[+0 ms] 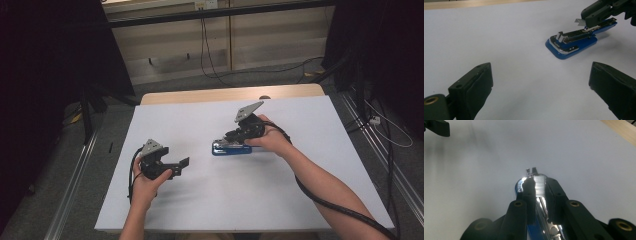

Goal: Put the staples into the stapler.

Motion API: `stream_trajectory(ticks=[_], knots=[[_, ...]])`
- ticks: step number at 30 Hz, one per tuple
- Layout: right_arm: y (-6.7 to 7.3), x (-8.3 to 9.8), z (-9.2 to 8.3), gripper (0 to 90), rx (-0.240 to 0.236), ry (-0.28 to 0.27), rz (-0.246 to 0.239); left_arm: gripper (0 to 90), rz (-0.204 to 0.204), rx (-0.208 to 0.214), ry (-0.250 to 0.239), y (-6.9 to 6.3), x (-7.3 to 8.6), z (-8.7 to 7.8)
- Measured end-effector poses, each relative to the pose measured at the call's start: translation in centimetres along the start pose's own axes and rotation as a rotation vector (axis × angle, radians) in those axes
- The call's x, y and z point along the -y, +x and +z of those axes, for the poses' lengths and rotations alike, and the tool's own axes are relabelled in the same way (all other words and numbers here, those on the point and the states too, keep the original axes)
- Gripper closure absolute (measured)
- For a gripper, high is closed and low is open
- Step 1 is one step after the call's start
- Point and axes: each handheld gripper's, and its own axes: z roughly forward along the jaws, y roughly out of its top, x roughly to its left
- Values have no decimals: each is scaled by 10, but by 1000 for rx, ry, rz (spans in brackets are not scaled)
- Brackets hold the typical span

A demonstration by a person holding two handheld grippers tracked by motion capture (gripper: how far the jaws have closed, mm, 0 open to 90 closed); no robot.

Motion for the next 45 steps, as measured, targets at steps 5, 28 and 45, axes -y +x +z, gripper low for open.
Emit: stream_trajectory(ticks=[5, 28, 45], knots=[[0, 0, 4, 792, -8, -1, -2, 55, -4, -5, -2, 1, 0, 0], [-2, -6, 7, 792, -35, 1, -24, 55, -4, -1, 6, 1, 1, 1], [-2, -8, 15, 792, -44, 7, -34, 57, -4, 2, 2, 1, 0, 0]])
